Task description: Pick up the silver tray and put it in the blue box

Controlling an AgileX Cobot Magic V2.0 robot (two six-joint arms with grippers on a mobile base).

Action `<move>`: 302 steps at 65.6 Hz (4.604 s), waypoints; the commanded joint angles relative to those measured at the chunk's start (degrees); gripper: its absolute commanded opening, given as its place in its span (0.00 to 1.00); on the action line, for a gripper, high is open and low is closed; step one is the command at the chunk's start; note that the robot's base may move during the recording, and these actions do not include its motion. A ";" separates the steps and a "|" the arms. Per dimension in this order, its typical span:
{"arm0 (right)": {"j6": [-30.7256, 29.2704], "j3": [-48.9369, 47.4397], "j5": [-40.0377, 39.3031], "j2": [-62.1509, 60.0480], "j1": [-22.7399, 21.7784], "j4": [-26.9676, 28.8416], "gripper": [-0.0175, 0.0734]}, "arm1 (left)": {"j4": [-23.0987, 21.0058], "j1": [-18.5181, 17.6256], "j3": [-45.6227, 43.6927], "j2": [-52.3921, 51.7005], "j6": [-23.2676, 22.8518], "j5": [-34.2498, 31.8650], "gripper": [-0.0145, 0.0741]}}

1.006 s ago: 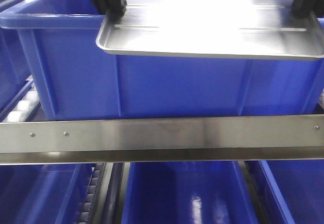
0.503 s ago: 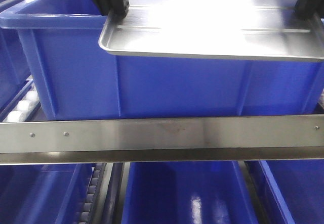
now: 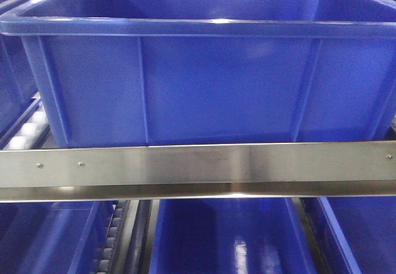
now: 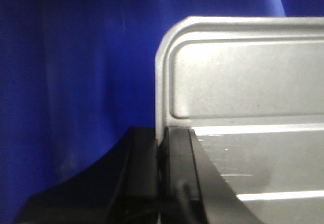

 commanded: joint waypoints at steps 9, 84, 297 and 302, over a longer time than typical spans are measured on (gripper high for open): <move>-1.19 -6.16 -7.78 6.75 -0.05 -3.52 0.26 | 0.34 3.07 -4.63 5.03 1.20 -11.00 0.05; -0.89 -6.39 -14.23 26.95 -4.15 -3.67 0.74 | -6.88 9.71 -4.63 21.33 1.20 -17.69 0.52; -1.07 58.15 -35.66 -62.32 -1.69 -4.38 0.25 | -25.66 39.53 110.46 -98.43 38.86 -67.29 0.06; -1.07 58.15 -35.61 -62.32 -1.69 -4.38 0.25 | -25.66 39.52 110.25 -98.31 38.86 -65.31 0.06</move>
